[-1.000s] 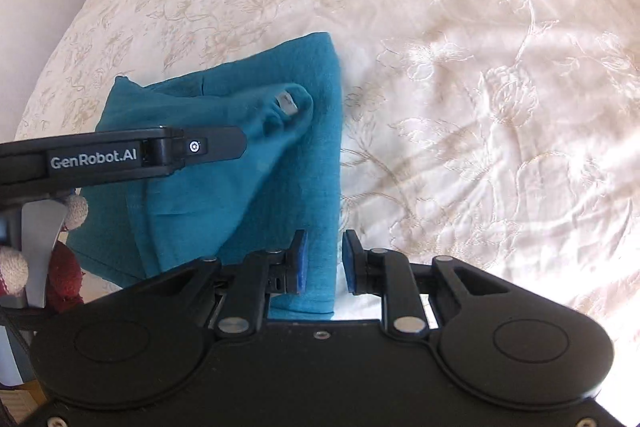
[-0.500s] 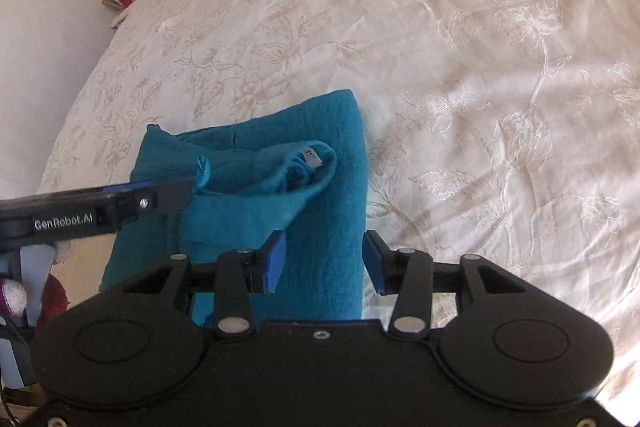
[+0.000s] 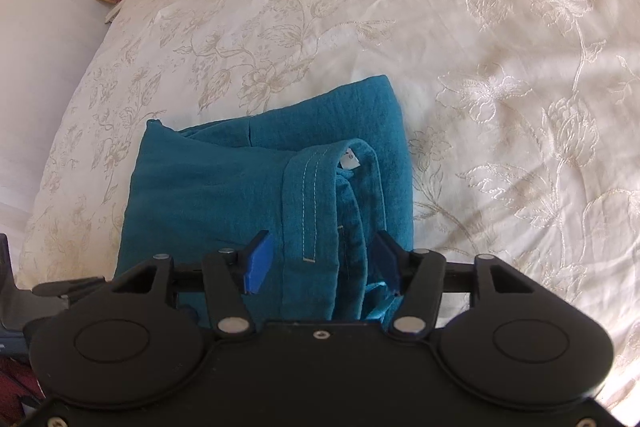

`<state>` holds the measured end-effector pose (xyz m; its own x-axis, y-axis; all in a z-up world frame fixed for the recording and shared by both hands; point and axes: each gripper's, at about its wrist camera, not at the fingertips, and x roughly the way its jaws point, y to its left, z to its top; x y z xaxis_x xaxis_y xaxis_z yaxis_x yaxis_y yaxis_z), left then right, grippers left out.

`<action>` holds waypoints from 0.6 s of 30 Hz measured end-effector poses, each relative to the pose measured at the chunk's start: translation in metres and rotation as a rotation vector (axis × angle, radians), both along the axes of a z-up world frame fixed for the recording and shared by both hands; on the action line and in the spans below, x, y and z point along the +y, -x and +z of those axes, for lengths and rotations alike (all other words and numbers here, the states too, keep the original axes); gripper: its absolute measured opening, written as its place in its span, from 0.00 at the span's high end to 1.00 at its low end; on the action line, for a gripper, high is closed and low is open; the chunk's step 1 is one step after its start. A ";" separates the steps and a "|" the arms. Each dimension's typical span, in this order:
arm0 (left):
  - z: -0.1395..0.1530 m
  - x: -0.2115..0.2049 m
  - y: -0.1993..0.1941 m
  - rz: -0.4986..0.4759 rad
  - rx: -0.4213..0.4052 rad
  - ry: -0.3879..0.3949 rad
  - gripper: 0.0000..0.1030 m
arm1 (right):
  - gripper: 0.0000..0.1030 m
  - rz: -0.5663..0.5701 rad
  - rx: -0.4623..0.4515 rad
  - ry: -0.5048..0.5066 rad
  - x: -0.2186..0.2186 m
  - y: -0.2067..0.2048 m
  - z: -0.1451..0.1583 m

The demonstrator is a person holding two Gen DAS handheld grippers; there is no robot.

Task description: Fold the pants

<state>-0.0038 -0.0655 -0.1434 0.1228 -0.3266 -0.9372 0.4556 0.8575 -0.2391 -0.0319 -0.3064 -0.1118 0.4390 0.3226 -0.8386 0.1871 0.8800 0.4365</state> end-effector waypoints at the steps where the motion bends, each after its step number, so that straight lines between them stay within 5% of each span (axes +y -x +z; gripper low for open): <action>1: -0.005 -0.002 0.001 -0.024 0.010 -0.011 0.40 | 0.37 -0.006 -0.006 0.007 0.001 -0.002 0.000; 4: -0.006 -0.001 0.002 -0.058 0.011 -0.007 0.40 | 0.33 -0.005 -0.010 0.025 0.003 -0.015 -0.006; 11: 0.027 0.033 -0.010 0.047 -0.031 0.050 0.40 | 0.33 0.012 0.043 0.059 0.009 -0.032 -0.032; 18: 0.040 0.062 -0.028 0.184 -0.029 -0.014 0.40 | 0.32 0.011 0.017 0.127 0.017 -0.028 -0.029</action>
<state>0.0240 -0.0040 -0.1030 0.2065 -0.2833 -0.9365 0.2972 0.9301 -0.2158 -0.0038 -0.2889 -0.1411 0.4215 0.2179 -0.8803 0.1840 0.9300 0.3183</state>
